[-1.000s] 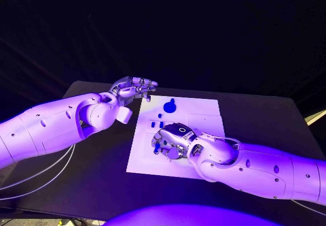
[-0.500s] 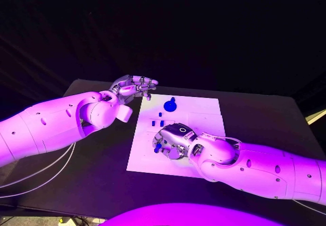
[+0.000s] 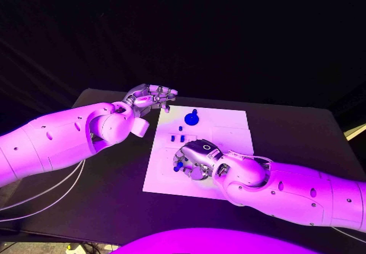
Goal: Assemble the parts on the task board
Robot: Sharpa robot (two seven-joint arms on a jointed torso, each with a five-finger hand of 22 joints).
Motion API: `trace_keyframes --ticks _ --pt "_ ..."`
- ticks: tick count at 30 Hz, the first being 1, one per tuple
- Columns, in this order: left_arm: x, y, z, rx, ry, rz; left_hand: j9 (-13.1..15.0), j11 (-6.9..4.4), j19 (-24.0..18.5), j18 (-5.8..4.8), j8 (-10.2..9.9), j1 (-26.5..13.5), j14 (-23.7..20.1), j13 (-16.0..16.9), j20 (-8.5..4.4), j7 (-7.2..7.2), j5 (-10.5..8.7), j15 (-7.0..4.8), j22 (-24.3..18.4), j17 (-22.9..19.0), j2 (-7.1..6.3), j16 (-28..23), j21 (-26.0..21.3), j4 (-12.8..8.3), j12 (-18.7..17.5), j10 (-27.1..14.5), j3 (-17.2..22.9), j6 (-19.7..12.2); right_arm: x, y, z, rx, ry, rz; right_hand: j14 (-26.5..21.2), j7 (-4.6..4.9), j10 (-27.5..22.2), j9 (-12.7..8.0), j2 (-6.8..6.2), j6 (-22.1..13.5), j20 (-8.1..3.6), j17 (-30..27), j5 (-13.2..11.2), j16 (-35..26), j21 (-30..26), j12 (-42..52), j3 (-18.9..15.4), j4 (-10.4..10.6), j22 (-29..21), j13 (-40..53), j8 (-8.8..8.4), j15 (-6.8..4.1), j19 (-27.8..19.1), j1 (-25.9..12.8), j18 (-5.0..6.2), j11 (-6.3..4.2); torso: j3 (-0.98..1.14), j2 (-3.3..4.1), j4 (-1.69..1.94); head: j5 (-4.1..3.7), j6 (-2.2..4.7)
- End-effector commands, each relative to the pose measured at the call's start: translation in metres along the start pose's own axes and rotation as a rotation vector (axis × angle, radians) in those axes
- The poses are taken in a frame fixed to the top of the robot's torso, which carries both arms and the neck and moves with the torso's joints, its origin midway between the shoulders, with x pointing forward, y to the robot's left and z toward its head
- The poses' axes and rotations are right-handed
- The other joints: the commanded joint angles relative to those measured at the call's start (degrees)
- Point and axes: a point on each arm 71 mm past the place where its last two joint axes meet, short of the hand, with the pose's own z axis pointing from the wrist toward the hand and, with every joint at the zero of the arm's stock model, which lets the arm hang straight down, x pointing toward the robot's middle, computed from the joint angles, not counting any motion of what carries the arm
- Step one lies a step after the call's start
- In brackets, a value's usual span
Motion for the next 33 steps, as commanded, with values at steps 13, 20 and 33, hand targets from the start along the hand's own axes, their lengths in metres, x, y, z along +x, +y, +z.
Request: trace_keyframes --ticks 13,20,33 --pt "0.0009 -0.0008 0.0003 0.001 0.004 -0.002 1.2 -0.33 0.6 -1.7 1.0 -1.4 0.6 1.1 0.0 0.0 -0.05 -0.27 -0.5 1.1 0.18 -1.0 -0.9 -0.1 0.5 0.1 0.1 -0.4 0.0066 0.0042 0.0047 -0.004 0.046 0.003 2.5 1.44 3.5 0.7 -1.09 -3.4 0.36 0.5 0.8 0.7 -2.6 -0.9 0.9 -0.2 9.8 2.9 -0.25 1.22 2.2 -7.6 -1.05 -0.06 -0.01 0.04 0.01 -0.03 -0.26" --pt "0.0005 -0.0008 0.0002 0.001 0.003 -0.001 1.2 -0.33 0.6 -1.7 1.0 -1.4 0.6 1.1 0.0 0.0 -0.05 -0.27 -0.5 1.1 0.18 -1.0 -0.9 -0.1 0.5 0.1 0.1 -0.4 0.0059 0.0008 0.0038 0.011 0.031 0.003 1.5 2.01 -3.1 0.2 -2.12 -5.2 1.39 -2.4 0.8 -0.9 -9.7 -1.0 0.3 0.0 7.3 1.4 -1.76 2.18 0.5 -8.4 0.17 1.13 0.02 -0.02 0.05 -0.02 -0.33" --pt "-0.001 -0.0008 -0.0005 0.0 0.0 0.0 1.3 -0.34 0.6 -1.7 1.0 -1.4 0.7 1.1 -0.01 0.0 -0.05 -0.28 -0.6 1.2 0.22 -1.1 -1.0 -0.1 0.5 0.2 0.2 -0.4 -0.0006 -0.003 -0.0035 0.011 -0.037 0.023 -2.3 1.01 -18.2 -3.2 -0.22 -11.5 3.11 -12.4 1.8 -6.8 -28.1 1.1 -18.5 4.7 -1.1 0.4 -7.1 4.03 -2.6 0.2 2.77 3.47 0.07 0.0 -0.05 -0.06 -0.08"
